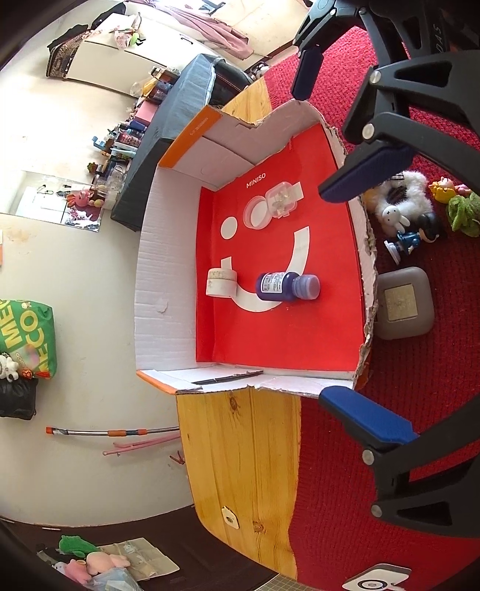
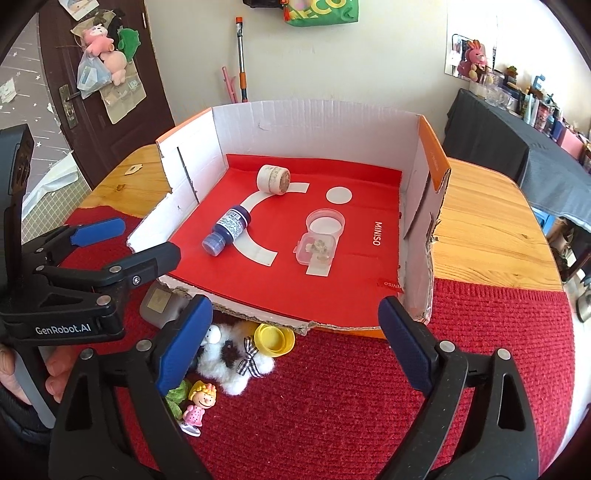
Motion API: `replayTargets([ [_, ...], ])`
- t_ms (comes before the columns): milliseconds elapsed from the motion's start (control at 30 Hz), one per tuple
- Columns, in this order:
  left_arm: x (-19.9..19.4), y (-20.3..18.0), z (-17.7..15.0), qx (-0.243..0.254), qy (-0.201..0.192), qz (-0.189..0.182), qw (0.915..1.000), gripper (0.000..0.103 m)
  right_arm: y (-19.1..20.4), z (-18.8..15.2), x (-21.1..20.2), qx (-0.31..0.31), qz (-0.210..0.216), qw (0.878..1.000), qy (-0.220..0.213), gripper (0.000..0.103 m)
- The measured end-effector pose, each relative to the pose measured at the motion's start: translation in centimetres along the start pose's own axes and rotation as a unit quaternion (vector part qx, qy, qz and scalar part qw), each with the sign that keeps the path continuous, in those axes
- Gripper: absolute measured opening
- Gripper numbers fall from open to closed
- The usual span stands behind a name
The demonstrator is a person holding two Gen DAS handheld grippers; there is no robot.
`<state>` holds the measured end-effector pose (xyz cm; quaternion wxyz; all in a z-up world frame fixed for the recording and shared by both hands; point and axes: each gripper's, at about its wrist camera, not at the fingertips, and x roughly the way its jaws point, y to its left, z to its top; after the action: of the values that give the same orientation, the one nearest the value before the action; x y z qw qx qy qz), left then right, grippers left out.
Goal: Organize objects
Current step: 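Open both grippers and withdraw them from the box toward the pile, then move both open grippers toward the toy pile beside the box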
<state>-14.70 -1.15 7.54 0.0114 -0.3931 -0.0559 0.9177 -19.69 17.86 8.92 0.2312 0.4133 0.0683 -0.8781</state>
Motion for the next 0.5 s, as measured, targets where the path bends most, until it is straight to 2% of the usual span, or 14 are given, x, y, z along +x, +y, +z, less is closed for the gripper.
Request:
replayTargets([
  [500, -1.7, -0.1, -1.5, -0.002, -0.003, 0.001, 1.0000, 0.102, 0.6, -1.4, -1.6, -0.004, -0.001, 1.000, -0.007, 0.094],
])
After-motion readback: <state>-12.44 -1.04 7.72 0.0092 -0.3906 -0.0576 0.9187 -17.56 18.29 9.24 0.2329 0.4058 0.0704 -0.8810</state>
